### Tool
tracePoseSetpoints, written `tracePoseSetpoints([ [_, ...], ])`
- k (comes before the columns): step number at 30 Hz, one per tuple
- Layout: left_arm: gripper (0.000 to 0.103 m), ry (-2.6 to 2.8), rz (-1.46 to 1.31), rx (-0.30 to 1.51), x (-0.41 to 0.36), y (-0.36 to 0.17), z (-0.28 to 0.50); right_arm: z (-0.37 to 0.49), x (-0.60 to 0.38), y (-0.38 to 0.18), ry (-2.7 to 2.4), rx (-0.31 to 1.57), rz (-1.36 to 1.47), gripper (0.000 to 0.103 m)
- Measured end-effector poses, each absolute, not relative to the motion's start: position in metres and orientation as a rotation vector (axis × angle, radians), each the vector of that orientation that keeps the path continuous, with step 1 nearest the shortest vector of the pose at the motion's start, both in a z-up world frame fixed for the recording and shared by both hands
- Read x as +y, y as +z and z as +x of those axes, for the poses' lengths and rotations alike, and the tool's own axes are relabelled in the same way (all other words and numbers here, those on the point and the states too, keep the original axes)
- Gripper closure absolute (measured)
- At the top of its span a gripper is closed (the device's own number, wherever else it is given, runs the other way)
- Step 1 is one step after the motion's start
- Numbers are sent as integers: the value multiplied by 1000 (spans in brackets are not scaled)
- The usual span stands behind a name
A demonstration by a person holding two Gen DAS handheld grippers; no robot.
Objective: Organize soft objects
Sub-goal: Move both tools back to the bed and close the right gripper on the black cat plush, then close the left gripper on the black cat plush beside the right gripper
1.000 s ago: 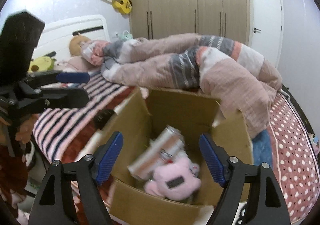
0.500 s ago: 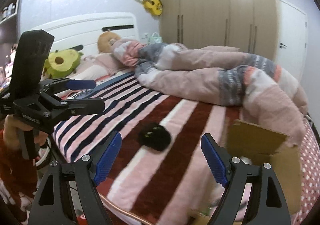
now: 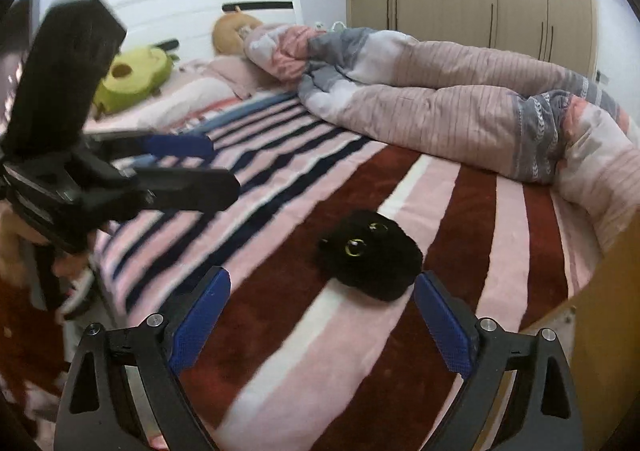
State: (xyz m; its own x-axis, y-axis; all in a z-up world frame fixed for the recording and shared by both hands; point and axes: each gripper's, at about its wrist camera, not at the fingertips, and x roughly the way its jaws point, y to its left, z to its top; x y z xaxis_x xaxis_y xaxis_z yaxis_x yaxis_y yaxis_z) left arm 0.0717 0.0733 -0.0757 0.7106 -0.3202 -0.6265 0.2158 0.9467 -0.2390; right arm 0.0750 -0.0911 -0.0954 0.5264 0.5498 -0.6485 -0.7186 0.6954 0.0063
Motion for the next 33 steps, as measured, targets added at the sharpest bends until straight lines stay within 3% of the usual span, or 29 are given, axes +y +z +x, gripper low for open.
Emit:
tracePoseSetpoints([
  [8,3,-363,-208,792,68,-117,116,118,-74,-155,665,681,-363,10],
  [11,9,-391,-222,820,63,-133,132,138,-77,-168,656,704,-312,11],
  [16,17,-420,-268,853,60,-153,151,162,-75,-184,651,753,-286,26],
  [20,22,-443,-284,878,53,-165,160,168,-69,-189,684,757,-289,32],
  [23,31,-478,-313,894,48,-172,165,168,-65,-190,695,743,-302,34],
  [33,34,-474,-298,867,45,-161,152,165,-67,-186,700,747,-278,36],
])
